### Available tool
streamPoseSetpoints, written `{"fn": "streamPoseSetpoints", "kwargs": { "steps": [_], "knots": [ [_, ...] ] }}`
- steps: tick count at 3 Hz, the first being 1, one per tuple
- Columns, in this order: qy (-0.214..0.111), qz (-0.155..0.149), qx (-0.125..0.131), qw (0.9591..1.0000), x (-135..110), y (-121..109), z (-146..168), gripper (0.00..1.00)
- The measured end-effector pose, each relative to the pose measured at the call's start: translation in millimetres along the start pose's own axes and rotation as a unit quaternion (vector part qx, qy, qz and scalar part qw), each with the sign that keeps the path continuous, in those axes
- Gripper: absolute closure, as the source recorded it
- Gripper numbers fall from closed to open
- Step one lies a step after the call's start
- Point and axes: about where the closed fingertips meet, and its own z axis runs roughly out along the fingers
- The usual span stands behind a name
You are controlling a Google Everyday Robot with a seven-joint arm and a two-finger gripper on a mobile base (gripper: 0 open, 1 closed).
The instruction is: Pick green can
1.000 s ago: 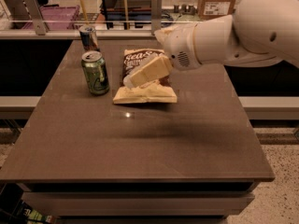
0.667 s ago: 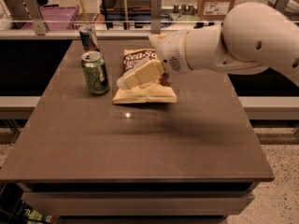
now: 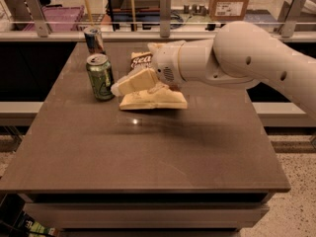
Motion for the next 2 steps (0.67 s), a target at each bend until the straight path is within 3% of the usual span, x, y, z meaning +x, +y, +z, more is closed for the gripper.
{"fn": "streamPoseSetpoints", "kwargs": {
  "steps": [2],
  "knots": [
    [-0.009,0.012,-0.013,0.9998,5,1,42,0.00]
  ]
}}
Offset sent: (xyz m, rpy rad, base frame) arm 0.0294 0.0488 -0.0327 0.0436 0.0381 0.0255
